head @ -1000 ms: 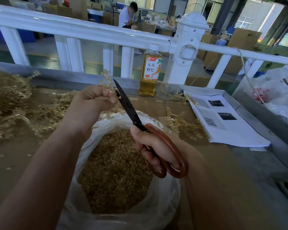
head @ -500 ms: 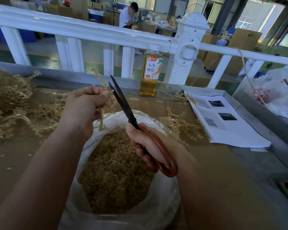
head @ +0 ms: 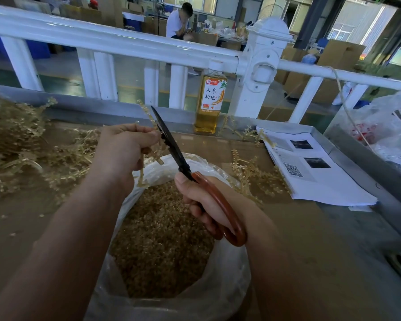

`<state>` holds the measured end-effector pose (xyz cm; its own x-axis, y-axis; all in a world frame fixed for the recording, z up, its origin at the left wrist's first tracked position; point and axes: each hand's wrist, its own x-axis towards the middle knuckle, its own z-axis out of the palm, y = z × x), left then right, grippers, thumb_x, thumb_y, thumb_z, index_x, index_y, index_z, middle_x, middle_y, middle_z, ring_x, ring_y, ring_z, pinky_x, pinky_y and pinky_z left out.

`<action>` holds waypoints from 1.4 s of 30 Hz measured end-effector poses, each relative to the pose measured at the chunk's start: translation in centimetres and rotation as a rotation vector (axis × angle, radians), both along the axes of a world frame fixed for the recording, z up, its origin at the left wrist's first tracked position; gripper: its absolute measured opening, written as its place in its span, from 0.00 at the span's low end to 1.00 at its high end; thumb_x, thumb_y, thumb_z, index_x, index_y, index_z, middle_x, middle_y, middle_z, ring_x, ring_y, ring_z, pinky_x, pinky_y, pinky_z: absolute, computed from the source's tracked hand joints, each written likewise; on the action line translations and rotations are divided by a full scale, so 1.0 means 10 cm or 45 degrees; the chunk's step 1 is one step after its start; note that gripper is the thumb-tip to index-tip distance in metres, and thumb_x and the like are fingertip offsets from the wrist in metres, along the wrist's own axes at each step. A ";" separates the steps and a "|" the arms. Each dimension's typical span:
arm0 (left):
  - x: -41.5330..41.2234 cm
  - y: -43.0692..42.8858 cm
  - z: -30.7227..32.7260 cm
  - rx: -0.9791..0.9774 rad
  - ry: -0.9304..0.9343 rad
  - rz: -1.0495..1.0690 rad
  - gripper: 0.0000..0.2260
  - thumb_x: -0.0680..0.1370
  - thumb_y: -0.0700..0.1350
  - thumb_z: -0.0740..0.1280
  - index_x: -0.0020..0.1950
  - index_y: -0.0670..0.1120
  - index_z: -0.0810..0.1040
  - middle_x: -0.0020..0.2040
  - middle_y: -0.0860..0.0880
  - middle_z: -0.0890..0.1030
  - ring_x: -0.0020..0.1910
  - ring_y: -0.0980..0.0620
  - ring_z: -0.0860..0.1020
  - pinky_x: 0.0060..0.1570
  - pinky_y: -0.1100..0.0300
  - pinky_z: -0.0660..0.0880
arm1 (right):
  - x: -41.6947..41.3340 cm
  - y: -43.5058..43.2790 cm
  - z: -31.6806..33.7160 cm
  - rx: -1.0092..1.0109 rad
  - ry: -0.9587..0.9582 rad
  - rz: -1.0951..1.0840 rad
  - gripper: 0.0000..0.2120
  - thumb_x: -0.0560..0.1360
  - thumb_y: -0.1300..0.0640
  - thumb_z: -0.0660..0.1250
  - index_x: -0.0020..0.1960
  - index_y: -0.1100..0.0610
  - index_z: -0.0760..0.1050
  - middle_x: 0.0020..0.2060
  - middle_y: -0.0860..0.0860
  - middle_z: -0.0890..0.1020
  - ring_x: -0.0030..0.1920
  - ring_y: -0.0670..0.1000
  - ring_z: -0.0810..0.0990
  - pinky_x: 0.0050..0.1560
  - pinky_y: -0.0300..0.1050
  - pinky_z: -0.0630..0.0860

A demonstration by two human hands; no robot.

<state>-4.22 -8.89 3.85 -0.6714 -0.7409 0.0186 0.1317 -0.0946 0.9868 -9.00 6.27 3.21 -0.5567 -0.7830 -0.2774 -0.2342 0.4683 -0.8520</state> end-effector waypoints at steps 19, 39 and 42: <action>-0.01 0.03 0.01 -0.075 -0.073 0.029 0.09 0.72 0.36 0.68 0.34 0.46 0.76 0.31 0.50 0.76 0.30 0.54 0.69 0.28 0.62 0.63 | 0.09 -0.02 0.06 -0.280 -0.455 -0.050 0.14 0.82 0.53 0.51 0.39 0.53 0.65 0.14 0.40 0.71 0.16 0.35 0.70 0.17 0.23 0.61; -0.01 0.01 -0.02 -0.099 -0.023 -0.063 0.10 0.73 0.36 0.67 0.34 0.47 0.77 0.29 0.52 0.76 0.25 0.59 0.70 0.25 0.65 0.62 | 0.05 -0.02 0.08 -0.032 -0.086 -0.098 0.19 0.76 0.37 0.54 0.35 0.50 0.66 0.23 0.48 0.70 0.16 0.41 0.67 0.19 0.33 0.64; 0.00 0.01 -0.03 -0.062 -0.003 -0.100 0.10 0.74 0.36 0.66 0.34 0.47 0.78 0.27 0.55 0.77 0.25 0.59 0.72 0.25 0.65 0.64 | 0.03 -0.02 0.07 -0.028 -0.055 -0.074 0.20 0.76 0.36 0.53 0.35 0.50 0.66 0.25 0.49 0.71 0.16 0.41 0.67 0.21 0.35 0.65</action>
<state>-4.24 -8.81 3.59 -0.7272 -0.6844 0.0522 0.1239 -0.0560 0.9907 -8.71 6.07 3.94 -0.5896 -0.7558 -0.2848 -0.1701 0.4609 -0.8710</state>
